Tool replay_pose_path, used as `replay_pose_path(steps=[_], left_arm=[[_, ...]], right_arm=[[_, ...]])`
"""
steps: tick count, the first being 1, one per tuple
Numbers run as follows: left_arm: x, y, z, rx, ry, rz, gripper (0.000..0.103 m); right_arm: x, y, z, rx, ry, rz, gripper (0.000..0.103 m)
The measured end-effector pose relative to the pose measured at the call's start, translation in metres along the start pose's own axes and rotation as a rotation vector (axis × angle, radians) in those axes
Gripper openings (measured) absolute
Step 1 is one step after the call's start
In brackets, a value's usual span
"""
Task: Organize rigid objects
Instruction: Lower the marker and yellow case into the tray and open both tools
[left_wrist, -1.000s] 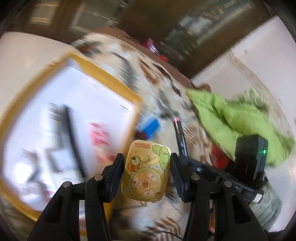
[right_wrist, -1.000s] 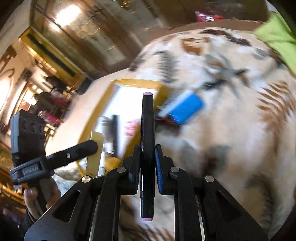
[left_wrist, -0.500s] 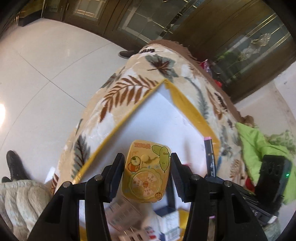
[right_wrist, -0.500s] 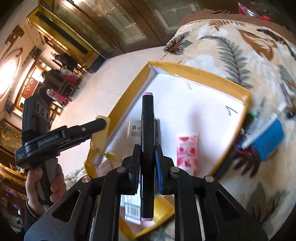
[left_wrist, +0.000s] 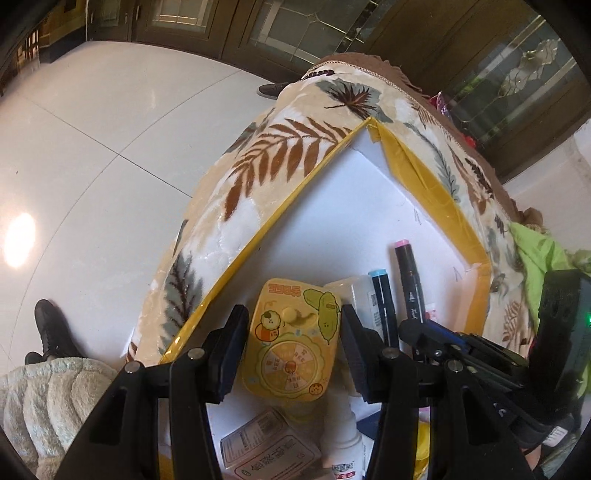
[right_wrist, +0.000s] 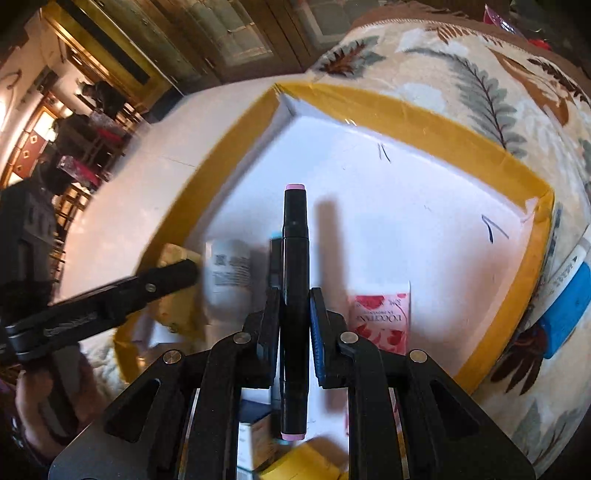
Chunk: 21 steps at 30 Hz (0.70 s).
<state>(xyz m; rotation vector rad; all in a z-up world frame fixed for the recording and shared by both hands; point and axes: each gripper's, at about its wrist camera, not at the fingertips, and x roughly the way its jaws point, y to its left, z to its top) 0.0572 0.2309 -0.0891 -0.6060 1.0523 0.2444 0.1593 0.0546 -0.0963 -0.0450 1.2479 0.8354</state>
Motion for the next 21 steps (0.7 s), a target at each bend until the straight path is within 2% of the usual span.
replay_pose_path(steps=[6,8,9,11,13,17,18,20,21], left_arm=[[0.001,0.001,-0.001,-0.002,-0.005,0.014,0.052],[0.001,0.002,-0.002,-0.010,-0.009,0.005,0.058],[0.000,0.003,-0.002,-0.015,-0.013,-0.001,0.068],[-0.007,0.005,-0.004,-0.029,-0.039,-0.035,0.069],[-0.018,0.007,-0.005,-0.040,-0.088,-0.063,0.069],[-0.051,-0.002,-0.010,-0.007,-0.229,-0.089,0.074],[-0.060,-0.008,-0.012,0.015,-0.266,-0.115,0.076],[-0.075,-0.028,-0.020,0.074,-0.319,-0.157,0.079],[-0.078,-0.040,-0.023,0.092,-0.322,-0.186,0.079]], right_arm=[[0.005,-0.007,0.000,0.005,-0.001,0.009,0.015],[0.004,-0.008,0.000,0.007,0.005,0.001,0.015],[0.002,-0.008,0.000,0.008,0.008,-0.001,0.020],[-0.009,-0.012,0.000,0.030,-0.004,0.018,0.031],[-0.026,-0.015,-0.002,0.047,-0.035,0.073,0.040],[-0.079,-0.028,-0.014,0.059,-0.140,0.154,0.043],[-0.095,-0.034,-0.019,0.064,-0.166,0.165,0.043],[-0.126,-0.050,-0.031,0.076,-0.229,0.168,0.050],[-0.142,-0.062,-0.039,0.096,-0.264,0.147,0.058]])
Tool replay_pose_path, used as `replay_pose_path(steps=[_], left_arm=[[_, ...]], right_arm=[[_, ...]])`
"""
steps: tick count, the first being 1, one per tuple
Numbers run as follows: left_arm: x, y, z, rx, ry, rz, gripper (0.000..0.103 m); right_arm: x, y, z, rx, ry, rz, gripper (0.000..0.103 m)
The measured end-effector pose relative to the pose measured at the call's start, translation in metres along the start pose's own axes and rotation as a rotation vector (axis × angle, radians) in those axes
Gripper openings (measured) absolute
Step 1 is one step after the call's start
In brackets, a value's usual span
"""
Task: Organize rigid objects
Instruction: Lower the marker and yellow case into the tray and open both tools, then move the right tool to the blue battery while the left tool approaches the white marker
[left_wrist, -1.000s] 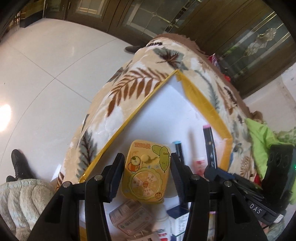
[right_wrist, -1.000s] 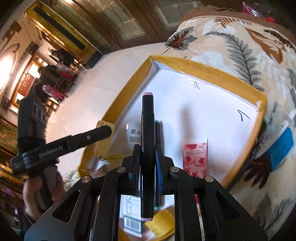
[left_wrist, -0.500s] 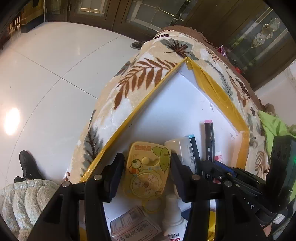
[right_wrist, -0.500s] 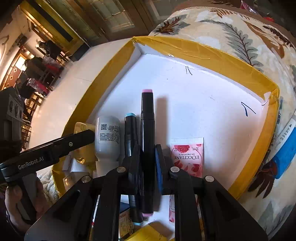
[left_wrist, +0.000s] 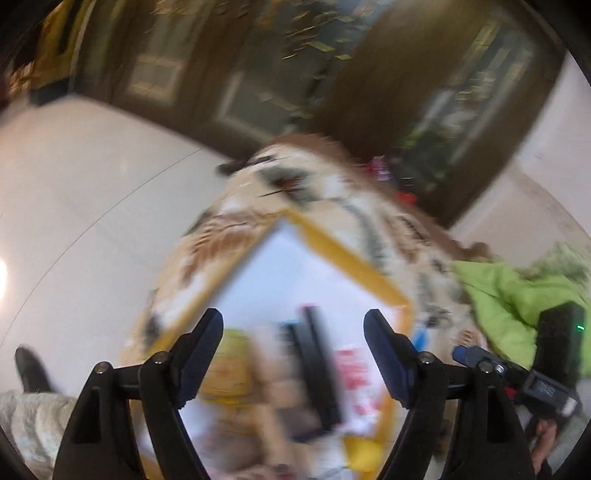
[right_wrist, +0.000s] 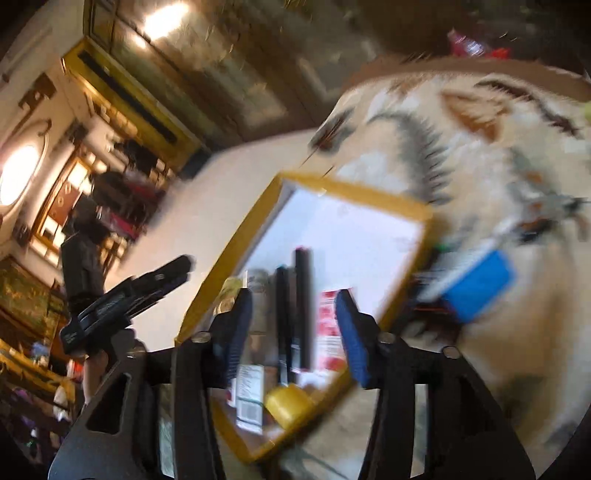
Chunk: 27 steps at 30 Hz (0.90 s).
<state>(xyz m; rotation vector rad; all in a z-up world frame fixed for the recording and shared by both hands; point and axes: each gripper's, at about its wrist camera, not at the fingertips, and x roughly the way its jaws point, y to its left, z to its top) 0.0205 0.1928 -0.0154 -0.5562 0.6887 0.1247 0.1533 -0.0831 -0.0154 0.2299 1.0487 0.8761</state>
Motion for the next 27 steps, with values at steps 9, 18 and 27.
replay_pose_path(steps=[9,18,27], left_arm=[[0.047,-0.095,-0.058,0.050,0.219,-0.210,0.079],[0.049,-0.101,-0.078,0.157,0.223,-0.145,0.079],[0.049,-0.111,-0.083,0.203,0.230,-0.135,0.079]], right_arm=[[-0.044,-0.101,-0.022,0.352,-0.022,-0.041,0.063],[0.013,-0.124,-0.003,0.474,0.055,-0.120,0.057],[0.049,-0.129,0.013,0.480,0.104,-0.298,0.047]])
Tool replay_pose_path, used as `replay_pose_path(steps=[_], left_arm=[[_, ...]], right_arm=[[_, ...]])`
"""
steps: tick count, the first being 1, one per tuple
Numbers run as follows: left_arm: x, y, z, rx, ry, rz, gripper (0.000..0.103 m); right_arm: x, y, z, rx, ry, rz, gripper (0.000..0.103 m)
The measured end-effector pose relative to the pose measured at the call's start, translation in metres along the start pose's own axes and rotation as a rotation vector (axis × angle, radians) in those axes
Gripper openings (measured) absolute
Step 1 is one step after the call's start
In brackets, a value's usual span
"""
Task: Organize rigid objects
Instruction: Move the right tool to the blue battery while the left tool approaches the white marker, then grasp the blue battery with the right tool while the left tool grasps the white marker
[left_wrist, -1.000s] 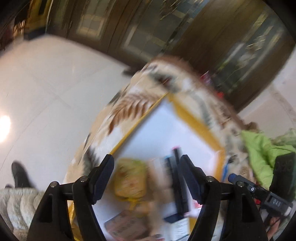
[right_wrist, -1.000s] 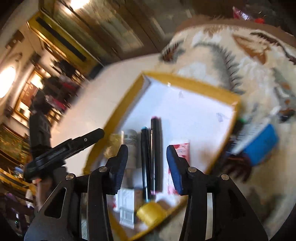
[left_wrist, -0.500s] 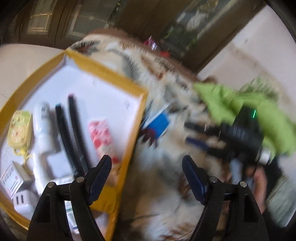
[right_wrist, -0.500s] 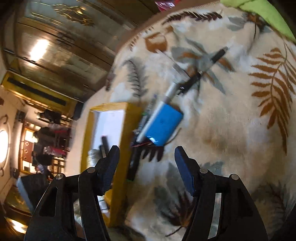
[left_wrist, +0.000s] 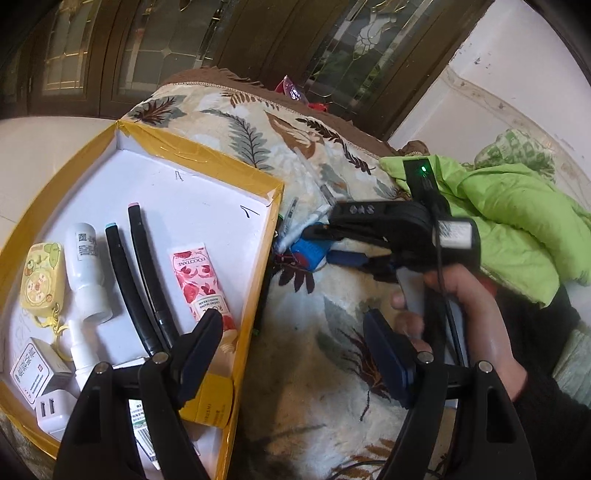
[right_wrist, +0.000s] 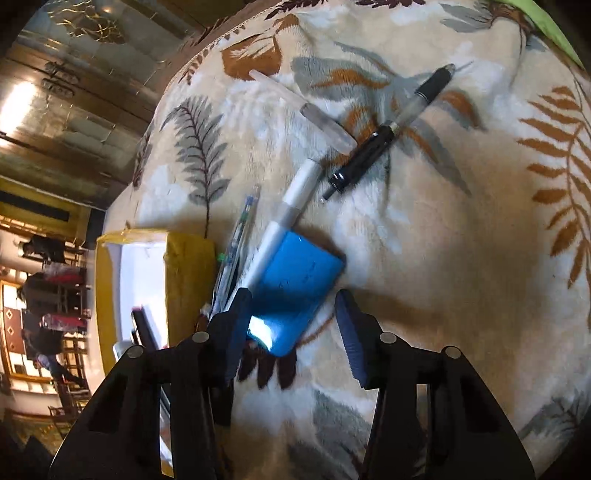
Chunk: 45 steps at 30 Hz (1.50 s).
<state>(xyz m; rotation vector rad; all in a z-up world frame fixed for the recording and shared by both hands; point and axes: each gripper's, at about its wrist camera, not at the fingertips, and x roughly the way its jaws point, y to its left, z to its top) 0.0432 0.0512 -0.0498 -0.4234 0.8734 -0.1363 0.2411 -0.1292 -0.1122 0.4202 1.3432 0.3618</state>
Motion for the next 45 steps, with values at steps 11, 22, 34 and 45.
replay_pose_path(steps=[11,22,34,45], left_arm=[[0.001,-0.002,0.000,0.005,-0.005,0.012,0.079],[0.015,-0.013,0.012,0.004,0.041,-0.019,0.079],[0.130,-0.063,0.095,0.150,0.163,0.073,0.078],[0.187,-0.070,0.089,0.273,0.306,0.194,0.016]], right_arm=[[-0.001,0.005,-0.008,-0.128,0.021,-0.071,0.039],[-0.045,-0.050,-0.056,-0.426,0.070,-0.167,0.039],[-0.066,-0.092,-0.085,-0.309,-0.046,-0.036,0.035],[-0.061,-0.096,-0.086,-0.281,-0.054,-0.018,0.035]])
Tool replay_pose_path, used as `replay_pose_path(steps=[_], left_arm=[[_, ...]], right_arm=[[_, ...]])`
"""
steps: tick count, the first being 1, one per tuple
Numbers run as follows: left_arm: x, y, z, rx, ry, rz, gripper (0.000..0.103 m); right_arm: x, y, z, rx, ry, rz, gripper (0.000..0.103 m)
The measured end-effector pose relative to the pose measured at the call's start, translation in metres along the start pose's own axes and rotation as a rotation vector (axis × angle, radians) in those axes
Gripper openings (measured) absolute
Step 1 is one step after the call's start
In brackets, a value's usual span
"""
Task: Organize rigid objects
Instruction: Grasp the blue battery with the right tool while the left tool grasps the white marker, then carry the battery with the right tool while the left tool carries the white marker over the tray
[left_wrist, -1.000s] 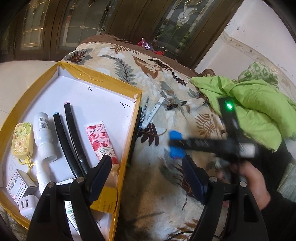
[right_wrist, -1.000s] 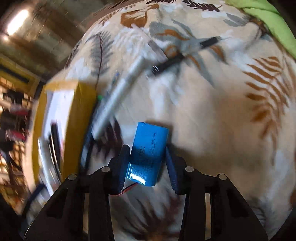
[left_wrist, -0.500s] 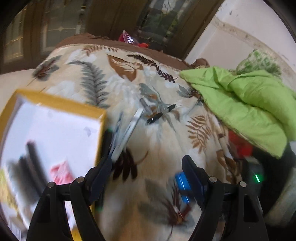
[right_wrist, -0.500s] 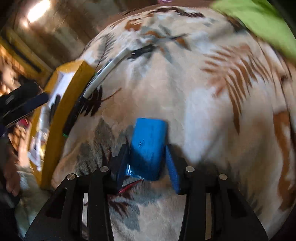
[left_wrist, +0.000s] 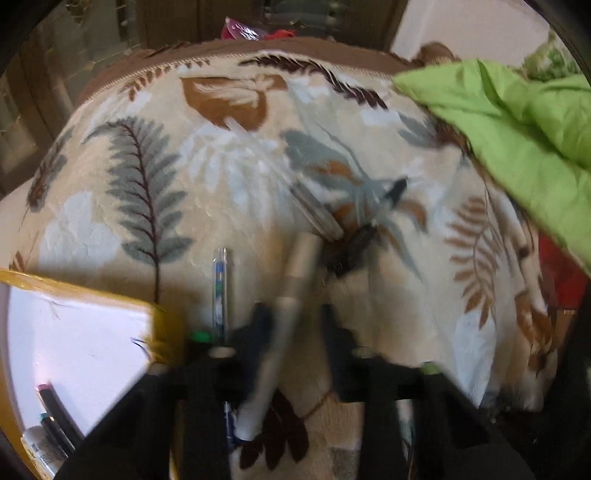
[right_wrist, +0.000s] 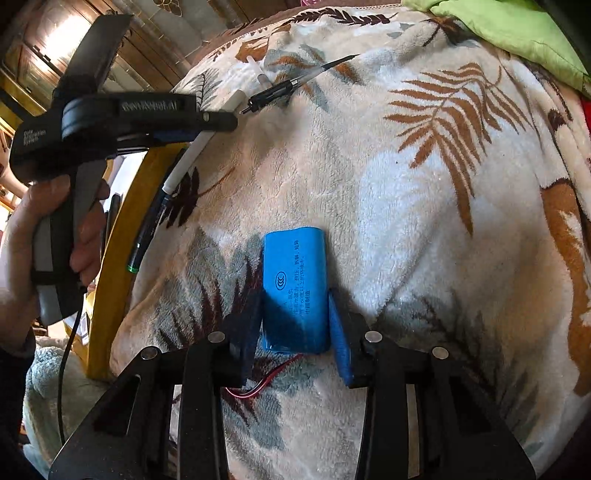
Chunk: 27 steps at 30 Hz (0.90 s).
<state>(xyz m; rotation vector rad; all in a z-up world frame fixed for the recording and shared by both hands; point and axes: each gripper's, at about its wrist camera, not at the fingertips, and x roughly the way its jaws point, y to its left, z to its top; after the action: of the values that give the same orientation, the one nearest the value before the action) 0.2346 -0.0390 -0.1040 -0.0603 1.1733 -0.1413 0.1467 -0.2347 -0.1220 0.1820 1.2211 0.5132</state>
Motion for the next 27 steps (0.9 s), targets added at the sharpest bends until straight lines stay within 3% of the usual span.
replay_pose_path(steps=[6,8,14,16,24,27], left_arm=[[-0.012,0.014,-0.028,-0.069,0.005,-0.108,0.011],[-0.021,0.023,-0.044,-0.121,0.007,-0.184,0.011],[-0.075,0.045,-0.101,-0.270,-0.054,-0.380,0.011],[-0.094,0.054,-0.122,-0.332,-0.085,-0.410,0.011],[-0.128,0.082,-0.167,-0.485,-0.175,-0.350,0.011],[-0.140,0.090,-0.171,-0.504,-0.196,-0.304,0.011]], right_arm=[[0.000,0.004,0.001,-0.018,-0.005,-0.021,0.035],[0.001,0.004,0.000,-0.019,-0.012,-0.028,0.035],[0.002,0.018,0.002,-0.072,-0.007,-0.083,0.035],[0.003,0.020,0.006,-0.076,0.003,-0.081,0.035],[-0.012,0.016,0.017,-0.002,-0.051,0.157,0.034],[-0.023,0.030,0.013,-0.019,-0.067,0.191,0.034]])
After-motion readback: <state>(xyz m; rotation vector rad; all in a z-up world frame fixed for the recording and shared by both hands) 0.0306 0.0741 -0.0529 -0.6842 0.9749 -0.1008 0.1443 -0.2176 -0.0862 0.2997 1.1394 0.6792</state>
